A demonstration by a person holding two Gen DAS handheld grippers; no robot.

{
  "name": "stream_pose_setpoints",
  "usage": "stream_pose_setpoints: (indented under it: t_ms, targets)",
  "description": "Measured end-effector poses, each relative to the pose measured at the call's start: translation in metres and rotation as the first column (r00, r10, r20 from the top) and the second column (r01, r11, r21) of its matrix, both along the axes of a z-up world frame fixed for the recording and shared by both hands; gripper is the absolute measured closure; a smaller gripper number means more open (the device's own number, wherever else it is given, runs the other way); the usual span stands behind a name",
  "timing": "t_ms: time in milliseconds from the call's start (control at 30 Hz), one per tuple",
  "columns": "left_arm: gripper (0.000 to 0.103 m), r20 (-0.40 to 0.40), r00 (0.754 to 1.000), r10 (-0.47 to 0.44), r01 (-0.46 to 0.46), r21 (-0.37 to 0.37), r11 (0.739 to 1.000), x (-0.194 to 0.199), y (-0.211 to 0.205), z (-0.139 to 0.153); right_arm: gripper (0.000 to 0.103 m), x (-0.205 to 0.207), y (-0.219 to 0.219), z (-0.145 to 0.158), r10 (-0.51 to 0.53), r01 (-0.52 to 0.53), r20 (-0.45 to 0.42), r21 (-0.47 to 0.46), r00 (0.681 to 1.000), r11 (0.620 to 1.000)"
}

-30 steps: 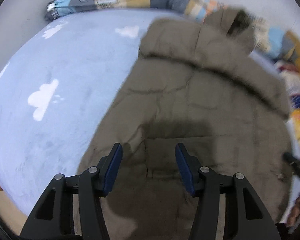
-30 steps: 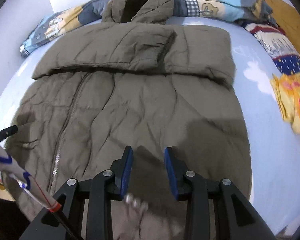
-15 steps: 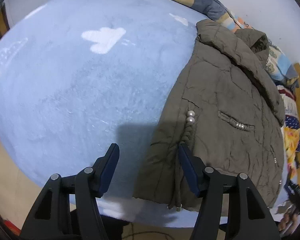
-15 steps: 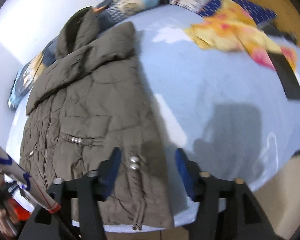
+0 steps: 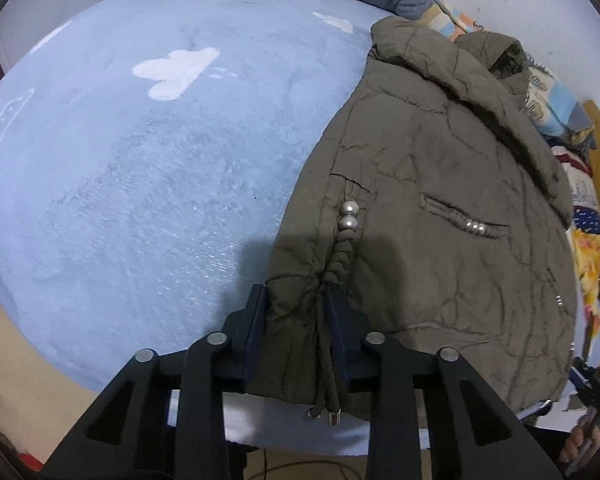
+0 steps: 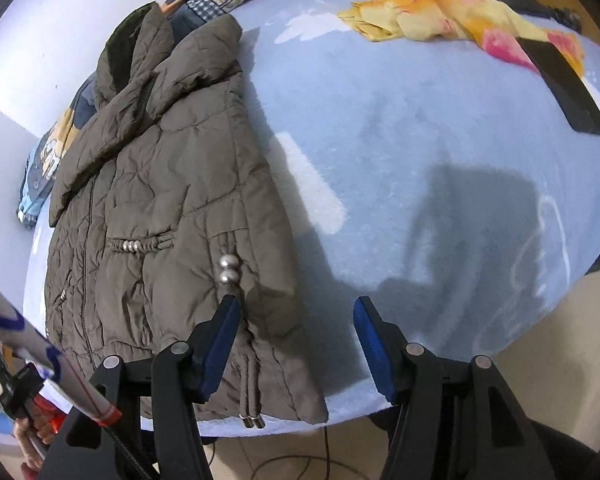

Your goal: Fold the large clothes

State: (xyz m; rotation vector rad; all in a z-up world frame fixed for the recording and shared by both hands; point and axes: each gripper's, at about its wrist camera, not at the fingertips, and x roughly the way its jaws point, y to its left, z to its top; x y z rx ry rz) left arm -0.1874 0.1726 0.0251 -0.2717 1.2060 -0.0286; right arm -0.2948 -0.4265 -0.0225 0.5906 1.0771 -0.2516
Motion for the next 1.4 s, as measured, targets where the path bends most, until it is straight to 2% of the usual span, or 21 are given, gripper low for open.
stream_pose_setpoints:
  t_ms: [67, 233, 333, 433, 500, 600, 633, 667, 700, 733, 767, 867, 900, 1167, 1333, 1400]
  targets:
    - [0.059, -0.001, 1.0, -0.016, 0.016, 0.02, 1.0, 0.001, -0.006, -0.002, 0.039, -0.001, -0.001, -0.001, 0.0, 0.0, 0.001, 0.007, 1.0, 1.0]
    - [0.058, -0.004, 1.0, -0.015, 0.015, 0.056, 0.998, 0.003, -0.012, -0.005, 0.039, 0.003, 0.003, -0.007, 0.01, -0.01, -0.016, 0.009, 1.0, 1.0]
    - [0.048, -0.009, 1.0, 0.006, -0.006, 0.071, 0.997, 0.004, -0.011, -0.011, 0.039, 0.009, 0.008, -0.012, 0.037, -0.037, -0.022, 0.028, 0.999, 0.999]
    - [0.044, -0.014, 0.999, 0.037, -0.036, 0.034, 0.999, 0.002, -0.004, -0.014, 0.039, 0.009, 0.011, -0.011, 0.048, -0.048, -0.004, 0.059, 0.999, 0.997]
    - [0.04, -0.02, 0.999, 0.051, -0.05, 0.021, 0.999, 0.003, -0.001, -0.017, 0.039, 0.011, 0.013, -0.013, 0.05, -0.049, -0.018, 0.042, 0.999, 0.998]
    - [0.04, -0.022, 0.999, 0.045, -0.045, 0.027, 0.999, 0.003, -0.002, -0.019, 0.039, 0.017, 0.018, -0.027, 0.079, -0.073, -0.054, 0.095, 0.995, 0.993]
    - [0.047, -0.013, 0.999, 0.033, -0.032, 0.037, 0.999, 0.003, -0.005, -0.017, 0.045, 0.019, 0.021, -0.03, 0.092, -0.085, -0.062, 0.101, 0.994, 0.991]
    - [0.056, -0.004, 1.0, 0.019, -0.019, 0.038, 0.999, 0.002, -0.008, -0.015, 0.062, 0.021, 0.028, -0.03, 0.118, -0.112, -0.06, 0.086, 0.991, 0.99]
    - [0.059, 0.009, 1.0, 0.005, -0.005, 0.059, 0.998, -0.001, -0.014, -0.012, 0.066, 0.022, 0.032, -0.028, 0.135, -0.132, -0.062, 0.055, 0.989, 0.99]
    - [0.065, 0.022, 1.0, -0.013, 0.011, 0.096, 0.995, -0.003, -0.02, -0.009, 0.077, 0.023, 0.042, -0.022, 0.168, -0.17, -0.066, -0.02, 0.984, 0.985]
    - [0.074, 0.036, 0.999, -0.034, 0.029, 0.126, 0.992, -0.006, -0.027, -0.007, 0.079, 0.023, 0.051, -0.018, 0.197, -0.203, -0.073, -0.083, 0.978, 0.976]
    - [0.082, 0.066, 0.994, -0.085, 0.069, 0.212, 0.975, -0.018, -0.048, -0.002, 0.082, 0.022, 0.067, -0.01, 0.23, -0.246, -0.098, -0.208, 0.968, 0.947]
    - [0.083, 0.071, 0.993, -0.091, 0.073, 0.22, 0.973, -0.022, -0.052, 0.0, 0.083, 0.021, 0.069, -0.009, 0.233, -0.25, -0.1, -0.225, 0.967, 0.942]
    - [0.085, 0.075, 0.988, -0.133, 0.114, 0.214, 0.97, -0.054, -0.07, 0.006, 0.084, 0.003, 0.071, 0.015, 0.211, -0.235, -0.103, -0.388, 0.972, 0.891]
    - [0.085, 0.081, 0.988, -0.13, 0.108, 0.24, 0.965, -0.051, -0.075, 0.004, 0.084, -0.001, 0.074, 0.019, 0.205, -0.238, -0.124, -0.424, 0.971, 0.874]
    - [0.079, 0.075, 0.991, -0.111, 0.09, 0.242, 0.966, -0.046, -0.07, 0.004, 0.083, -0.001, 0.076, 0.019, 0.203, -0.241, -0.134, -0.431, 0.97, 0.87]
